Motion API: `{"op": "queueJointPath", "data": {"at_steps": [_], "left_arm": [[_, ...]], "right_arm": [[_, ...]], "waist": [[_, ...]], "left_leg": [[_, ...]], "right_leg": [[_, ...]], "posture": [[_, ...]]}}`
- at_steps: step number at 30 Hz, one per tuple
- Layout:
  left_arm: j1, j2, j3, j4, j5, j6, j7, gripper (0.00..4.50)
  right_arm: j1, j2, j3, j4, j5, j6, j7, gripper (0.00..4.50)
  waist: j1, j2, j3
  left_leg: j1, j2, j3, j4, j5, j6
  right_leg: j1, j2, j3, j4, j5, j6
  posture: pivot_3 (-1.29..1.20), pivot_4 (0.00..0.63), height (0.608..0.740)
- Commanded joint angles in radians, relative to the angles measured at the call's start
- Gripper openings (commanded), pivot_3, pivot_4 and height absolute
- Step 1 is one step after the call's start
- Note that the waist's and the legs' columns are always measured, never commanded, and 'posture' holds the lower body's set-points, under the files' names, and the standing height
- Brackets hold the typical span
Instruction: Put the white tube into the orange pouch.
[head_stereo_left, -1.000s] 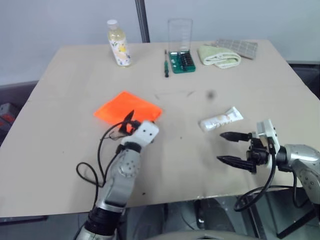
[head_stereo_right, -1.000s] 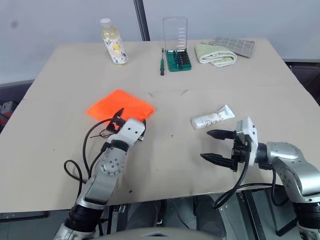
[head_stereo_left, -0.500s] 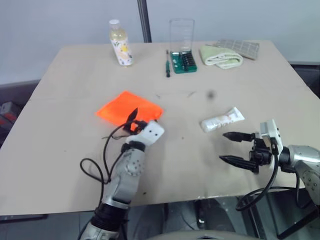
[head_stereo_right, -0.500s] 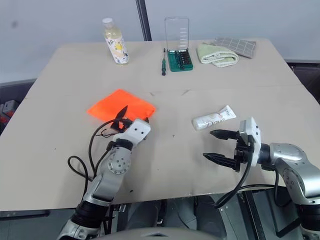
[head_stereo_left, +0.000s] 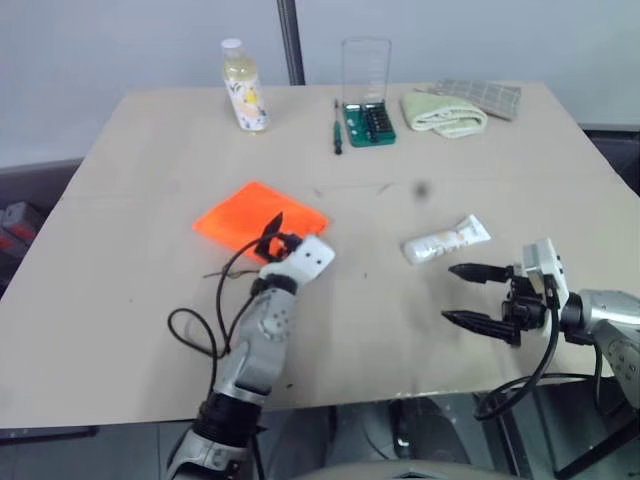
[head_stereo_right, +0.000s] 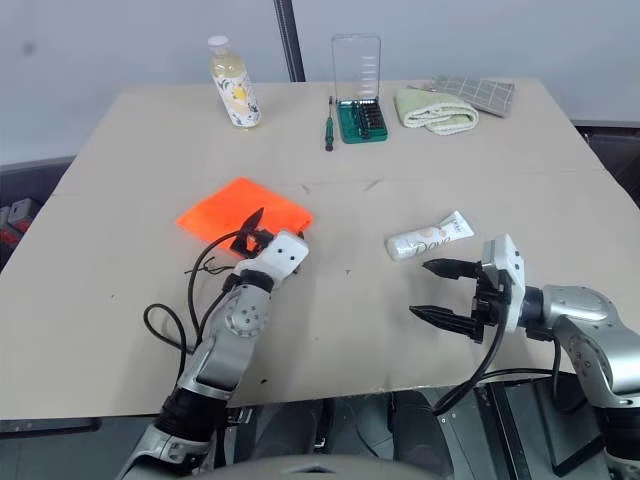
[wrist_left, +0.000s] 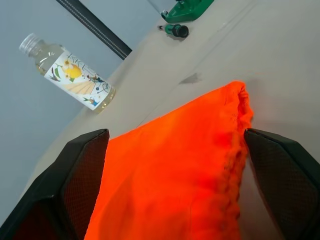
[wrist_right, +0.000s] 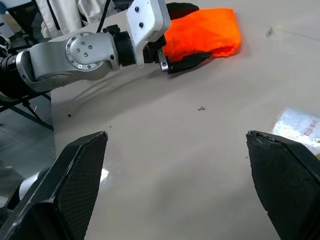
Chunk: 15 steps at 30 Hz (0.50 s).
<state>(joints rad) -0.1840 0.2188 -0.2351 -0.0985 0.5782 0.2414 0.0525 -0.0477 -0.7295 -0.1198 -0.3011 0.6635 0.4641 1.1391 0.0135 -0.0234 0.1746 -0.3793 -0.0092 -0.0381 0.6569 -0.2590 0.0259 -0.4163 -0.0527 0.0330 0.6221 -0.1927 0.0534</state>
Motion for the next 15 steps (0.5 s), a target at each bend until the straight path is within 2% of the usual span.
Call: {"op": "queueJointPath", "data": {"at_steps": [1, 5, 15], "left_arm": [[-0.002, -0.017, -0.013, -0.025, 0.030, 0.023, 0.010, 4.50], [-0.009, -0.041, -0.001, -0.043, 0.046, 0.080, 0.009, 4.50], [0.011, -0.053, 0.032, -0.094, 0.046, 0.090, 0.041, 4.50]], "right_arm": [[-0.014, -0.007, -0.028, 0.010, -0.012, -0.041, 0.004, 4.47], [-0.033, -0.003, -0.029, 0.017, -0.007, -0.041, 0.000, 4.47], [-0.033, -0.003, -0.013, 0.025, -0.020, -0.047, 0.004, 4.47]], "waist": [[0.000, 0.000, 0.000], [0.000, 0.000, 0.000], [0.000, 0.000, 0.000]], "left_leg": [[0.000, 0.000, 0.000, 0.000, 0.000, 0.000], [0.000, -0.001, 0.000, 0.000, 0.000, 0.000], [0.000, -0.001, -0.001, 0.002, 0.000, 0.000]], "right_leg": [[0.000, 0.000, 0.000, 0.000, 0.000, 0.000], [0.000, 0.000, 0.000, 0.001, 0.000, 0.000], [0.000, 0.000, 0.000, 0.002, 0.000, 0.000]], "posture": [[0.00, 0.150, 0.740], [0.00, 0.150, 0.740], [0.00, 0.150, 0.740]]}}
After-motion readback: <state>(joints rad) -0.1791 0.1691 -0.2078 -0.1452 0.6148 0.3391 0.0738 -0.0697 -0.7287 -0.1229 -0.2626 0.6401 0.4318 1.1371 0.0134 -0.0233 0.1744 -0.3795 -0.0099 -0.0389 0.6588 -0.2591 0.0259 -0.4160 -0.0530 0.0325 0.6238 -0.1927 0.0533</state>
